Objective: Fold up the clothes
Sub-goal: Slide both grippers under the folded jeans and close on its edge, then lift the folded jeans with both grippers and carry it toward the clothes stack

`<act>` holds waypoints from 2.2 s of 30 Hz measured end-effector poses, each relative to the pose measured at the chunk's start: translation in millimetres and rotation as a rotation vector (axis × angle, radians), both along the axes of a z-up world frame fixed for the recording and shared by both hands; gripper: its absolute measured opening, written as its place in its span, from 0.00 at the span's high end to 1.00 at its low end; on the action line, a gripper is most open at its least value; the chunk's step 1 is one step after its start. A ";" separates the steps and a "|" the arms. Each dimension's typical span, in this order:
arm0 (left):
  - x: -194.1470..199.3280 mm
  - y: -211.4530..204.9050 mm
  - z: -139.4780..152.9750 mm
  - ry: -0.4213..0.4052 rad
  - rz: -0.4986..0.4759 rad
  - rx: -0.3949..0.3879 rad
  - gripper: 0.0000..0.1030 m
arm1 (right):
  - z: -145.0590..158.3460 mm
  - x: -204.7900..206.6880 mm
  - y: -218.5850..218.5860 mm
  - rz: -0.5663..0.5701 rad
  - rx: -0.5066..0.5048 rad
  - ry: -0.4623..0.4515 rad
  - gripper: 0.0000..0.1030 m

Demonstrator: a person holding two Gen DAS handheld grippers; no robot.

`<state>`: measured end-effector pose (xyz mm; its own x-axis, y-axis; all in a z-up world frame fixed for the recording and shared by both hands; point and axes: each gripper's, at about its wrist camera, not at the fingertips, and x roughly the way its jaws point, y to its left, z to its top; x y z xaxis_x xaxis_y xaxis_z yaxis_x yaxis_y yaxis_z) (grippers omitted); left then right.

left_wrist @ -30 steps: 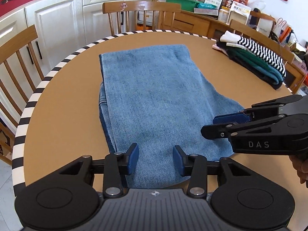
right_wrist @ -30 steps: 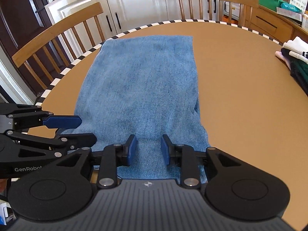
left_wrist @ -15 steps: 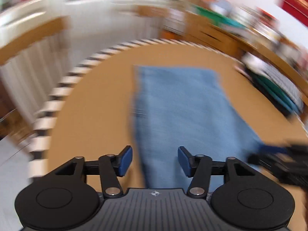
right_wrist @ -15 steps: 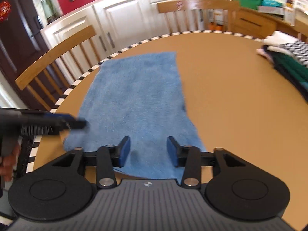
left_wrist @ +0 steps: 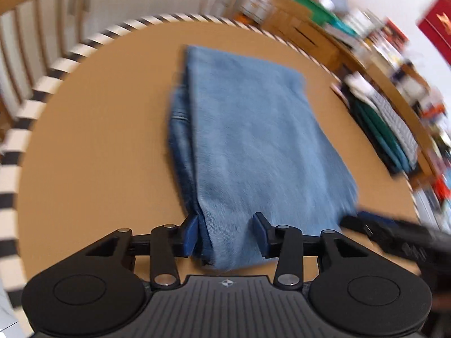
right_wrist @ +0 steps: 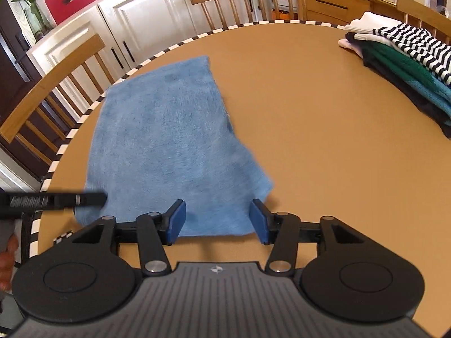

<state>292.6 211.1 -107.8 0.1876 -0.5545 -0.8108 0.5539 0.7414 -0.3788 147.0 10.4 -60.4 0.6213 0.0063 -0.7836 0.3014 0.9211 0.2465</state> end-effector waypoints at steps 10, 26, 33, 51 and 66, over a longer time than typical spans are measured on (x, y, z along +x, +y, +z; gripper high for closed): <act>-47.1 -31.8 4.1 0.033 -0.262 -0.039 0.55 | -2.2 -13.1 -24.8 -0.041 0.022 0.016 0.43; 195.5 -43.7 38.8 -0.092 -0.452 -0.082 0.40 | -45.3 -53.8 -54.7 -0.554 0.480 -0.152 0.41; 241.4 -85.1 -14.0 0.207 -0.555 -0.076 0.36 | -67.5 -42.2 -52.4 -0.680 0.605 -0.269 0.41; 230.8 -41.8 -81.3 0.626 -0.644 -0.169 0.37 | -106.1 -77.7 -46.7 -0.665 0.926 -0.295 0.60; 180.8 -45.6 -36.9 0.386 -0.775 -0.060 0.63 | -51.0 -64.8 -29.1 -0.638 0.673 -0.183 0.78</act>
<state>473.4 165.5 -144.7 -0.5428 -0.4561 -0.7052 0.7195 0.1807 -0.6706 82.2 -18.6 -111.4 0.7766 0.0377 -0.6288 0.6034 0.2423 0.7598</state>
